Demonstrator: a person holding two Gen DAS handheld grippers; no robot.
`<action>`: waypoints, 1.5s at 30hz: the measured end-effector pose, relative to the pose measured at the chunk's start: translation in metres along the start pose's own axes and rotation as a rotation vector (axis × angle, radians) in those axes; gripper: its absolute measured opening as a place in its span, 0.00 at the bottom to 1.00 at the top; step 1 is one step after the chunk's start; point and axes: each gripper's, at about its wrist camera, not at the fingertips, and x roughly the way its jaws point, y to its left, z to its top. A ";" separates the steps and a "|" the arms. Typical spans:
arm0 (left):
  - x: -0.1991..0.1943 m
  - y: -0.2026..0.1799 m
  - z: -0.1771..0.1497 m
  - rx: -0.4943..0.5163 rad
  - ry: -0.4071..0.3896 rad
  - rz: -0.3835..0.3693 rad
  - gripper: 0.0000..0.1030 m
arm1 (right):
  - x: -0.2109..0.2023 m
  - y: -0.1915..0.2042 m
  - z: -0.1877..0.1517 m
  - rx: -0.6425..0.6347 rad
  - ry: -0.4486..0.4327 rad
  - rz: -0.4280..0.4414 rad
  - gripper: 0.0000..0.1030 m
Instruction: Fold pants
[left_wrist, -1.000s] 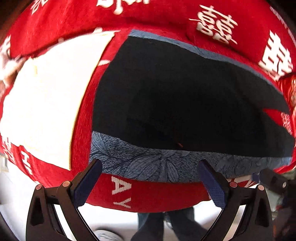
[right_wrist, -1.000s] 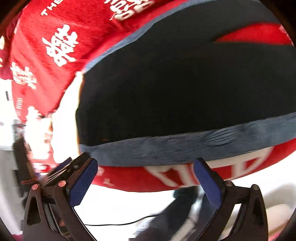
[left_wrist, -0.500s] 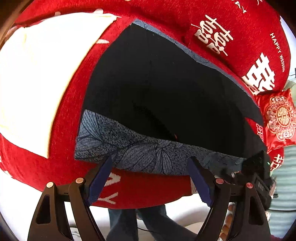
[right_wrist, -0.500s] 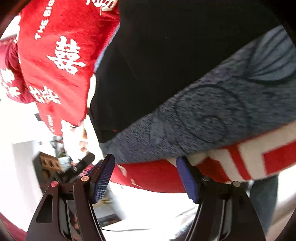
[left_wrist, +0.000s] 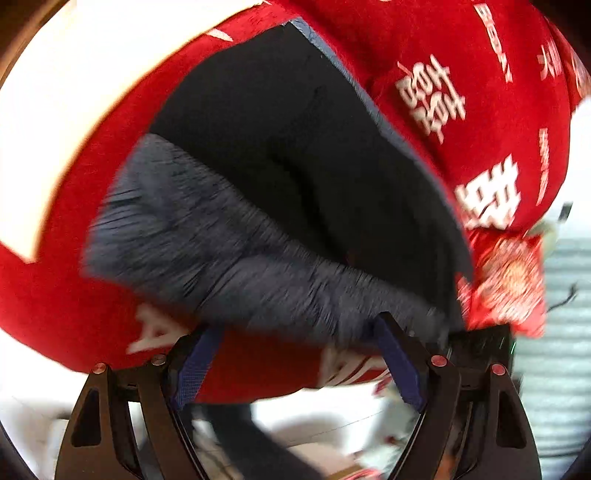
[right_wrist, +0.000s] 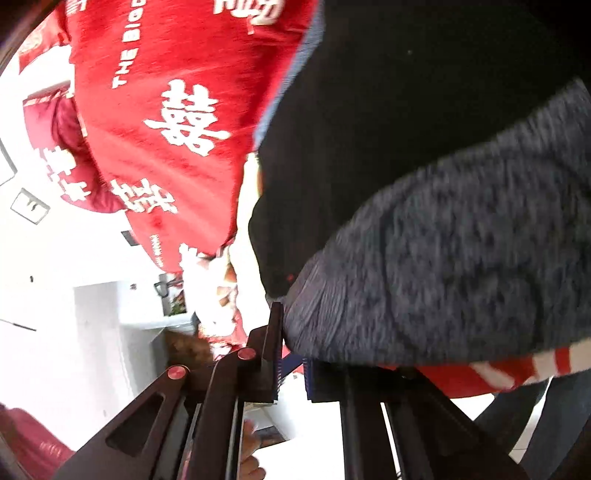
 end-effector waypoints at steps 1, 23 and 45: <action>0.004 0.000 0.005 -0.019 -0.007 -0.012 0.83 | -0.001 0.003 -0.001 -0.012 0.013 -0.006 0.09; 0.030 -0.018 0.024 0.138 0.070 0.061 0.45 | -0.126 -0.106 -0.006 0.236 -0.348 -0.023 0.42; -0.006 -0.129 0.152 0.218 -0.192 0.124 0.31 | -0.150 0.041 0.193 -0.030 -0.087 -0.176 0.09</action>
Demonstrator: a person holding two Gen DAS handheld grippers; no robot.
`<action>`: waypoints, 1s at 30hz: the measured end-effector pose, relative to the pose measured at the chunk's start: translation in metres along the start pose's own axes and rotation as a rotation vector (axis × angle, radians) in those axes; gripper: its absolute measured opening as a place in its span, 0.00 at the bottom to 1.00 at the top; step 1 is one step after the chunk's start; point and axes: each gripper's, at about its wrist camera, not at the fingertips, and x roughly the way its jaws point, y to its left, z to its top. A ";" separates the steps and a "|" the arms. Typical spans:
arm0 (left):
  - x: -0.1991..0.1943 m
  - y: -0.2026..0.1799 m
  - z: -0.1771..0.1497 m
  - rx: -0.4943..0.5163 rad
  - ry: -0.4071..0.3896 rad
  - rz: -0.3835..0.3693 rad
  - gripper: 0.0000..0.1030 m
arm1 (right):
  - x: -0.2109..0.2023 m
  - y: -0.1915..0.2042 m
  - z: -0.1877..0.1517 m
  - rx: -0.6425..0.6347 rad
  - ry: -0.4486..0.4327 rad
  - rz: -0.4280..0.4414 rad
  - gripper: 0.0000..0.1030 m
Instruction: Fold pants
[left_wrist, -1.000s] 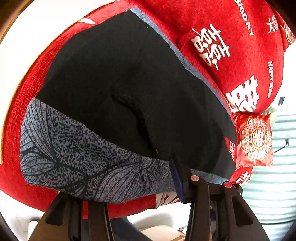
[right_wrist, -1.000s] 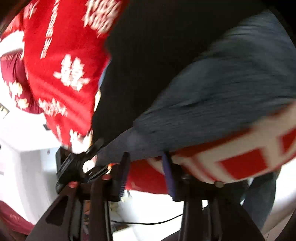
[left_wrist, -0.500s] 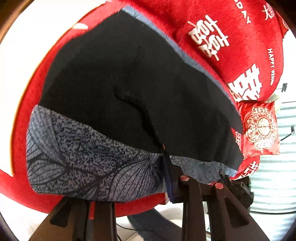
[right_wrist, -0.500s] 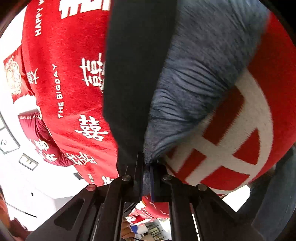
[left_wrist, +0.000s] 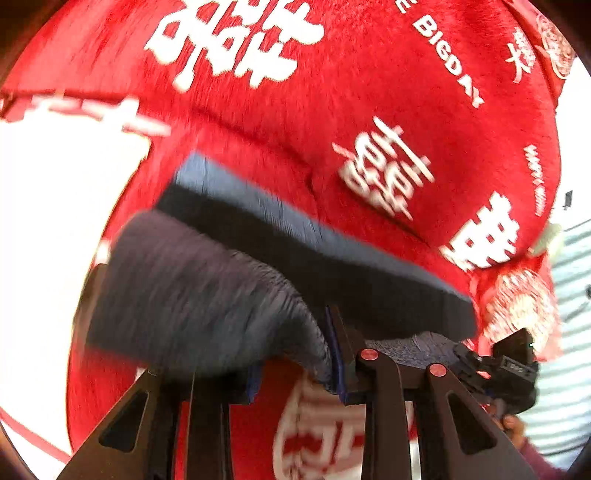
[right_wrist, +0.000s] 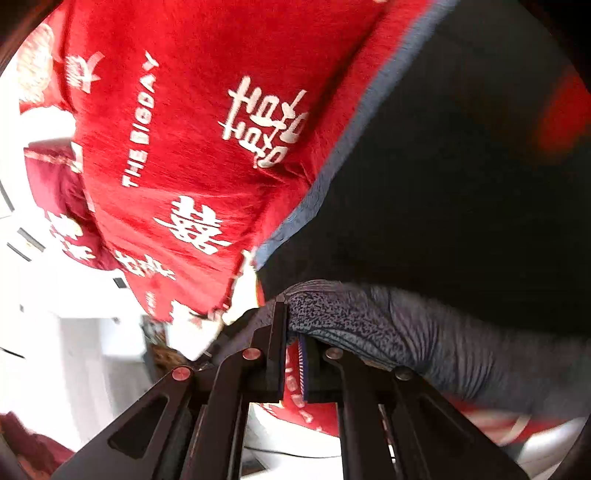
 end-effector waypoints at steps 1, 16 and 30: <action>0.009 -0.001 0.010 0.005 -0.014 0.024 0.36 | 0.010 0.004 0.022 -0.025 0.029 -0.027 0.09; 0.094 0.010 0.075 0.027 -0.030 0.332 0.59 | 0.096 0.003 0.128 -0.192 0.209 -0.223 0.38; 0.136 -0.005 0.054 0.125 0.008 0.555 0.88 | 0.167 0.041 0.118 -0.462 0.286 -0.359 0.51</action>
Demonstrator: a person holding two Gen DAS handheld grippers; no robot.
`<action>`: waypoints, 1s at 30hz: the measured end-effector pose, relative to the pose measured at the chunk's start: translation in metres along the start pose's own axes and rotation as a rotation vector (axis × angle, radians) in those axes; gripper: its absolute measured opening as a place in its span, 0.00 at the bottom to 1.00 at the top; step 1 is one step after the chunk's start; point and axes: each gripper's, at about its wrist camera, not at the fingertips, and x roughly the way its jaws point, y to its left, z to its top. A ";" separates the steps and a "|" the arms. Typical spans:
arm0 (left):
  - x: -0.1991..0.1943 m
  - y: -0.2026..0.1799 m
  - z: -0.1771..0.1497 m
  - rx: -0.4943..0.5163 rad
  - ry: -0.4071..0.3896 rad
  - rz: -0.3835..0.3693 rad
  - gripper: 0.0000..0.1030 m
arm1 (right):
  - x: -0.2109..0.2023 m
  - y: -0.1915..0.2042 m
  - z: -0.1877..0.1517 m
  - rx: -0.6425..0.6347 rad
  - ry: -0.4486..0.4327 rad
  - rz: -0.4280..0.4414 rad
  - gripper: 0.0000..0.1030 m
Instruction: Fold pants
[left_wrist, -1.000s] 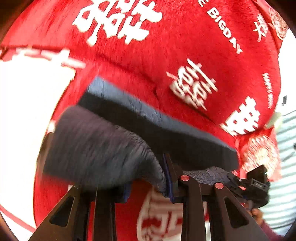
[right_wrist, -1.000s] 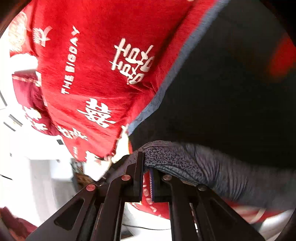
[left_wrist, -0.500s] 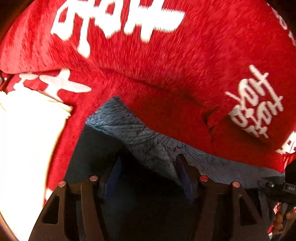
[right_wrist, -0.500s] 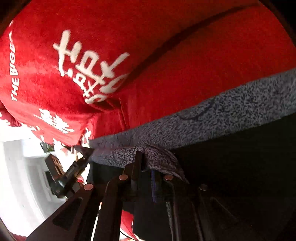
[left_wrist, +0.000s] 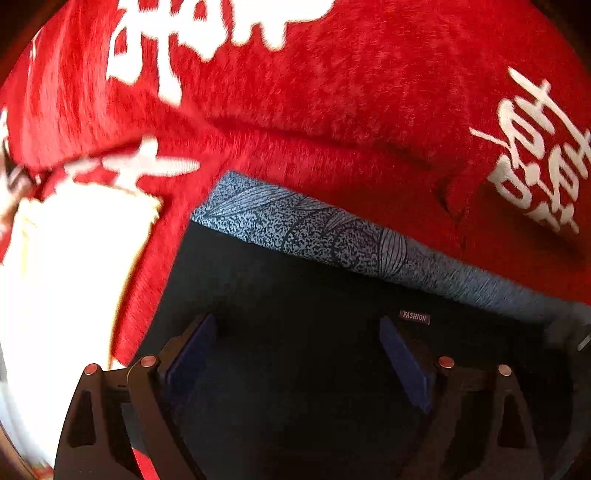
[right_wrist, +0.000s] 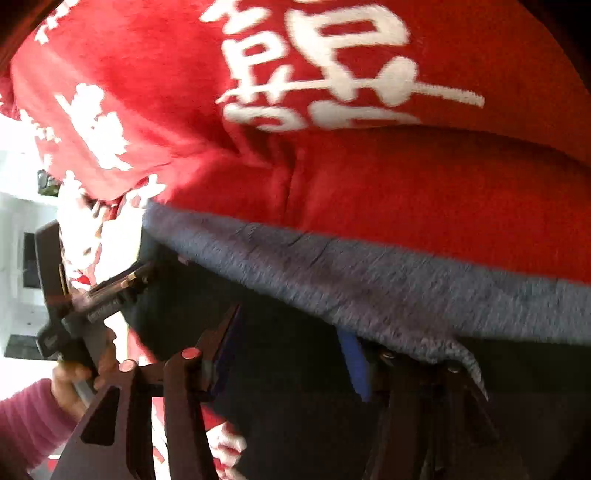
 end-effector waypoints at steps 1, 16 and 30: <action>-0.002 -0.001 -0.002 0.008 0.013 0.000 0.88 | -0.012 -0.001 0.001 0.026 -0.035 0.012 0.51; -0.089 -0.056 -0.069 0.213 0.082 -0.199 0.88 | -0.167 -0.076 -0.142 0.331 -0.216 0.000 0.62; -0.125 -0.218 -0.164 0.434 0.202 -0.572 0.88 | -0.211 -0.171 -0.411 0.787 -0.359 -0.091 0.64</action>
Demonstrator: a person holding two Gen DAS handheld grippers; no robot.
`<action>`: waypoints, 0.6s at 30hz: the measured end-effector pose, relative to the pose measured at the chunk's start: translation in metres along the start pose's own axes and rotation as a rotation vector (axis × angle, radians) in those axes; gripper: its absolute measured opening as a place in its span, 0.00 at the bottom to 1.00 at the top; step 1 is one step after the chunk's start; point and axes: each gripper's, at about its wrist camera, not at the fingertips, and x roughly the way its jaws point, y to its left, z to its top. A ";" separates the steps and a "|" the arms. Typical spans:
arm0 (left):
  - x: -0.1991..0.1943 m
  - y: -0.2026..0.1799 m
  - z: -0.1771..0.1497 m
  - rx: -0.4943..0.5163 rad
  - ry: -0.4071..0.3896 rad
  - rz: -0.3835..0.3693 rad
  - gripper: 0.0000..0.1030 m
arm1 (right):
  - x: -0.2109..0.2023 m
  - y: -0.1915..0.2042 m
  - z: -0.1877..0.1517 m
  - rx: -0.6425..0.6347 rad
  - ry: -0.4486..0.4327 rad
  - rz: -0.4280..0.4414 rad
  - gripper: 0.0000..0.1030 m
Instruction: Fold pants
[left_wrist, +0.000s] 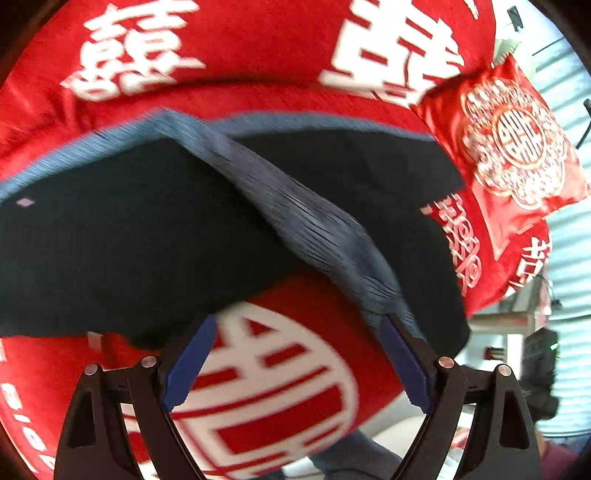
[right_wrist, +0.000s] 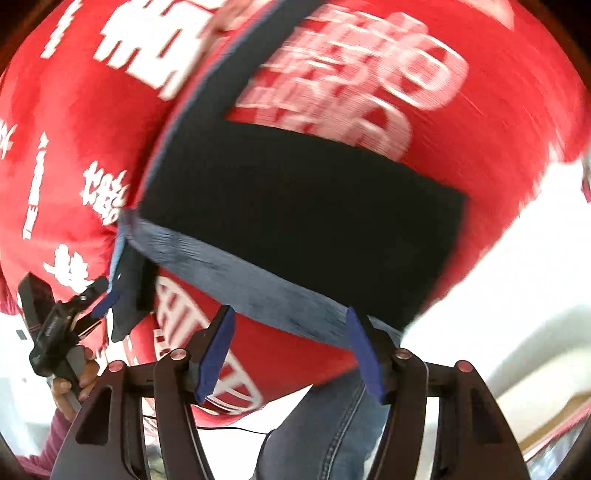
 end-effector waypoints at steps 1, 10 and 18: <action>0.006 -0.010 -0.001 0.000 0.013 -0.005 0.88 | 0.002 -0.011 -0.001 0.012 0.005 0.004 0.64; 0.067 -0.045 -0.004 -0.047 0.061 0.042 0.88 | 0.047 -0.080 0.006 0.072 0.156 0.228 0.64; 0.077 -0.061 0.013 -0.081 0.109 -0.044 0.30 | 0.012 -0.068 0.031 0.099 0.140 0.402 0.15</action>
